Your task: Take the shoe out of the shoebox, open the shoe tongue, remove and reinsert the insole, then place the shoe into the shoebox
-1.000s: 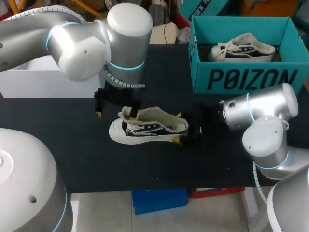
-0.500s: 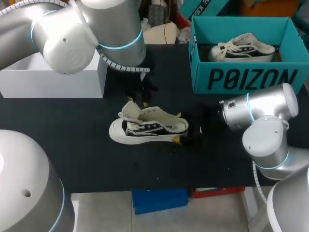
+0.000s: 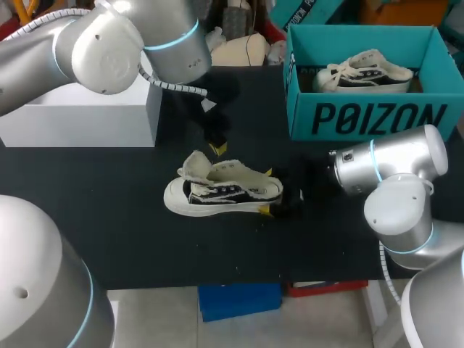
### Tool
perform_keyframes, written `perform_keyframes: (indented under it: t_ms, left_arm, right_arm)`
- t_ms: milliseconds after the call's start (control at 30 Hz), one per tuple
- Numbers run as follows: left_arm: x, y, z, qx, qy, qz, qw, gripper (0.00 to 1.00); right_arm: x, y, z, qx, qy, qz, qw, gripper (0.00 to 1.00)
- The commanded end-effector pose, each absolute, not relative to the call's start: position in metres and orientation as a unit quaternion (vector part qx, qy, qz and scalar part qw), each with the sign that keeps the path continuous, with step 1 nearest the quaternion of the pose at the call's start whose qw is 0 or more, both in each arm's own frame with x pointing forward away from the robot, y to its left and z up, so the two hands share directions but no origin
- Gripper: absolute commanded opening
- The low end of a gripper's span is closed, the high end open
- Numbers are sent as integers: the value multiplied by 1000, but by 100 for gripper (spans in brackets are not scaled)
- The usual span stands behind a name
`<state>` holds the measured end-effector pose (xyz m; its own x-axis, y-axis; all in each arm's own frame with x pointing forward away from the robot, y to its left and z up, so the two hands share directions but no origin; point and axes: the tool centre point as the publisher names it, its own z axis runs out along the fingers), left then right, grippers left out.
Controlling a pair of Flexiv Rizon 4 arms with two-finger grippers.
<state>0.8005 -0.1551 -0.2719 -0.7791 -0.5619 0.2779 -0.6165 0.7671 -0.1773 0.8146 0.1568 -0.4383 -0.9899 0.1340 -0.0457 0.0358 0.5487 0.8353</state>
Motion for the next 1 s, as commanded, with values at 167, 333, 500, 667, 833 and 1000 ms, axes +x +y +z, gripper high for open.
perform_keyframes:
  t_ms: [167,333,500,667,833,1000]
  left_arm:
    - [806,-153,-274,215,-941,161,204,0]
    - [807,-159,-277,177,-949,154,210,0]
    - [809,-169,-281,134,-964,118,197,0]
    - [809,-176,-280,89,-970,113,198,0]
    - [810,-177,-280,80,-975,105,176,0]
    - [810,-177,-280,80,-975,105,176,0]
  right_arm:
    - [814,157,-440,49,879,472,52,0]
    - [814,157,-440,49,879,472,52,0]
    - [814,157,-440,49,879,472,52,0]
    - [814,157,-440,49,879,472,52,0]
    - [814,157,-440,49,879,472,52,0]
    - [814,157,-440,49,879,472,52,0]
